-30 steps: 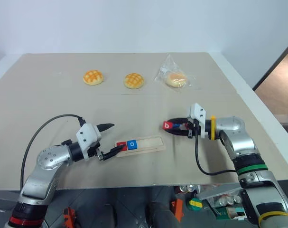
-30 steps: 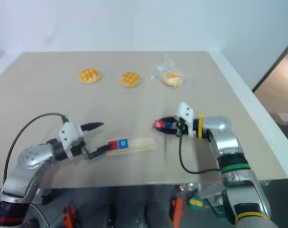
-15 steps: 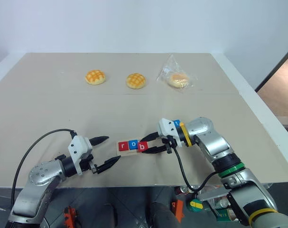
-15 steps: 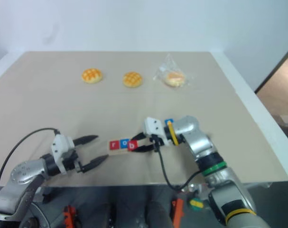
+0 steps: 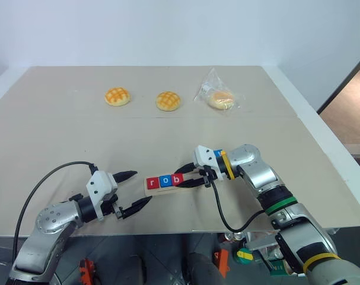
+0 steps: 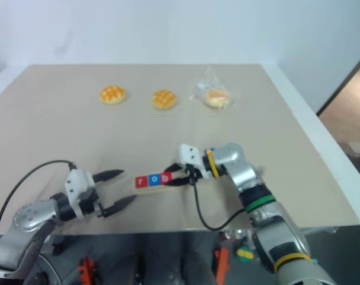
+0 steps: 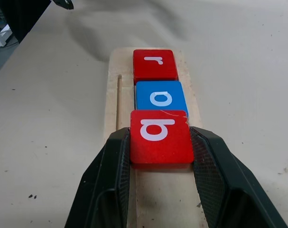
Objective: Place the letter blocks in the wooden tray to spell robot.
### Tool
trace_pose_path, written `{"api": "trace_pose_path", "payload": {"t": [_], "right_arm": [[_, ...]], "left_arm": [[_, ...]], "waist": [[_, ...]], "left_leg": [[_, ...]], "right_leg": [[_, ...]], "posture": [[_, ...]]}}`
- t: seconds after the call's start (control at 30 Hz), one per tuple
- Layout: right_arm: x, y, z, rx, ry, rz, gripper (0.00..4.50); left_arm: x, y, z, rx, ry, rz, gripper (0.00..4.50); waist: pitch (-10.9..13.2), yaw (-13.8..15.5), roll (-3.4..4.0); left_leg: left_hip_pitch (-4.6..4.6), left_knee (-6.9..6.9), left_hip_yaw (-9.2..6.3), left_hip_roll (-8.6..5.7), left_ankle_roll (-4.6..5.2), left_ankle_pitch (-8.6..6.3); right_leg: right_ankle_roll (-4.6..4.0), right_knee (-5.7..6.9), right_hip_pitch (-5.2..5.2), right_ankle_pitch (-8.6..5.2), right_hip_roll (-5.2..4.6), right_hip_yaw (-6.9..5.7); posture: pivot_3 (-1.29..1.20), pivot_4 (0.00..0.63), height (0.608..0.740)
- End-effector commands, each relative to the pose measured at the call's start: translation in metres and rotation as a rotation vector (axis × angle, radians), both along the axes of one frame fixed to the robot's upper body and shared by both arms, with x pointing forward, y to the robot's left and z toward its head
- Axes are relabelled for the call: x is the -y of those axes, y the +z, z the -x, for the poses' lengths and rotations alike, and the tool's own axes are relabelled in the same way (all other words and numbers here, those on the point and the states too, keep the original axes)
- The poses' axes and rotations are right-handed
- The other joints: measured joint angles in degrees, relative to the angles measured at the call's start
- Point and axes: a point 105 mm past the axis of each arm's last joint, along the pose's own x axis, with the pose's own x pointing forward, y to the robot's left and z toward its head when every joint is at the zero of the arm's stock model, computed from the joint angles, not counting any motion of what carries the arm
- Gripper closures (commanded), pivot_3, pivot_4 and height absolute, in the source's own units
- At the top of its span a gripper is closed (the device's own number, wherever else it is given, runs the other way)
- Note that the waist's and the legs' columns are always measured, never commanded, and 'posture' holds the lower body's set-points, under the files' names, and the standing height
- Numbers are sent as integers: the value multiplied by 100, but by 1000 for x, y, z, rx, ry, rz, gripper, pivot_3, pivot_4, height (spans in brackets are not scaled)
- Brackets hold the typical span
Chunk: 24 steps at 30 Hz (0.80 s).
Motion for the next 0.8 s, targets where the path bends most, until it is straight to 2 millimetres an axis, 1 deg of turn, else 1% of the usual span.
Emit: {"api": "trace_pose_path", "payload": {"t": [0.03,0.23,0.4,0.5,0.63,0.7,0.8], "right_arm": [[-3,8,-4,43,22,-2,2694],[-7,9,-6,43,22,-2,2694],[-6,3,-6,33,24,16,2694],[-6,9,-9,36,15,-3,2694],[-6,26,-9,47,10,-49,2694],[-3,27,-9,52,8,-47,2694],[1,24,-8,47,-4,-29,2694]], "left_arm": [[7,12,3,63,-28,-1,0],[10,11,4,62,-37,9,0],[13,13,4,68,-38,15,0],[12,11,4,65,-31,12,0],[11,8,5,54,-33,8,0],[12,8,6,44,-41,27,0],[14,10,6,12,-54,67,0]], "waist": [[0,0,0],[0,-2,0],[0,-1,0],[0,-1,0],[0,-1,0],[0,-1,1],[1,-1,1]], "left_leg": [[0,0,0,0,0,0],[1,0,0,1,0,0],[0,0,0,1,0,0],[1,0,1,0,0,0],[0,0,-1,1,0,0],[0,0,0,1,0,0],[-1,0,0,0,0,0]], "right_leg": [[0,0,0,0,0,0],[0,0,0,0,1,0],[0,0,0,0,0,-1],[0,0,1,0,0,0],[-1,0,0,0,1,0],[-1,0,0,0,1,0],[1,0,-1,-1,0,1]], "posture": [[0,150,740],[0,150,740],[0,150,740],[0,150,740],[0,150,740],[0,150,740],[0,150,740]]}}
